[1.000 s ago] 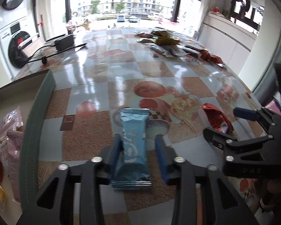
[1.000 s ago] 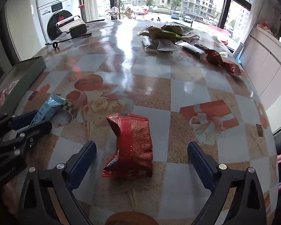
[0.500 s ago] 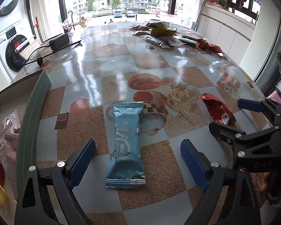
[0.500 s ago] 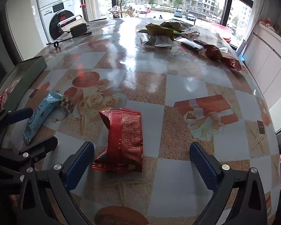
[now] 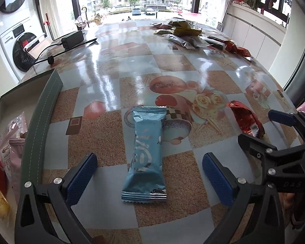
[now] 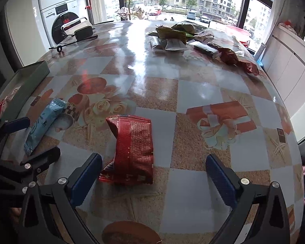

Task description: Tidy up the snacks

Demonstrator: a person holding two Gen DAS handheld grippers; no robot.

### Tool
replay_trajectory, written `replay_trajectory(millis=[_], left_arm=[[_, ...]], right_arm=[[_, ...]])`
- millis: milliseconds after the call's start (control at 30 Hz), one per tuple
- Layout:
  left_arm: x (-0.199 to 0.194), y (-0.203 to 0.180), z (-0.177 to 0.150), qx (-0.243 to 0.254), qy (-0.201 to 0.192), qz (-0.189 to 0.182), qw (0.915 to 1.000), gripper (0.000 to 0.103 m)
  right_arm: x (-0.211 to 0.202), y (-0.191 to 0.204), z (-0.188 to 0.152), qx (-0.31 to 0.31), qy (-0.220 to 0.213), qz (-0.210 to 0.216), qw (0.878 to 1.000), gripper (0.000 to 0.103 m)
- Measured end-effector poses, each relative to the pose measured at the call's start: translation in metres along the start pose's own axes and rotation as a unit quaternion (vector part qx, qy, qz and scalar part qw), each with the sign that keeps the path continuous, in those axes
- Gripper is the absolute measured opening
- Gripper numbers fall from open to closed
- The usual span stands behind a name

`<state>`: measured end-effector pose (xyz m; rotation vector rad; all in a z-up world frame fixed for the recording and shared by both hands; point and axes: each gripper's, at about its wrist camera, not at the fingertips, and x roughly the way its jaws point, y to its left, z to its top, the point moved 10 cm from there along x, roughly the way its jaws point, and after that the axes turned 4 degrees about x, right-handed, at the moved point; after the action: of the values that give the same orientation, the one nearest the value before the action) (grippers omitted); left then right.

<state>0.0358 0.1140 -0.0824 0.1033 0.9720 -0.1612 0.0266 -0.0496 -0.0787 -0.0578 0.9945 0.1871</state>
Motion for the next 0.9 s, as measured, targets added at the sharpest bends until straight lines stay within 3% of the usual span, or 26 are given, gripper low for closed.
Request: replay_trajectory(millis=[567, 733, 900], left_arm=[[-0.0004, 0.0008, -0.0003, -0.001, 0.001, 0.003, 1.0000, 0.103], [-0.0002, -0.0001, -0.0034, -0.005, 0.022, 0.006, 0.9997, 0.103], [-0.0011, -0.0011, -0.0029, -0.004, 0.006, 0.005, 1.0000, 0.103]], right_arm=[[0.0011, -0.0013, 0.0010, 0.002, 0.001, -0.007, 1.000, 0.102], [0.0016, 0.0005, 0.0006, -0.003, 0.004, -0.003, 1.000, 0.102], [0.0014, 0.0018, 0.0011, -0.006, 0.005, -0.001, 1.000, 0.102]])
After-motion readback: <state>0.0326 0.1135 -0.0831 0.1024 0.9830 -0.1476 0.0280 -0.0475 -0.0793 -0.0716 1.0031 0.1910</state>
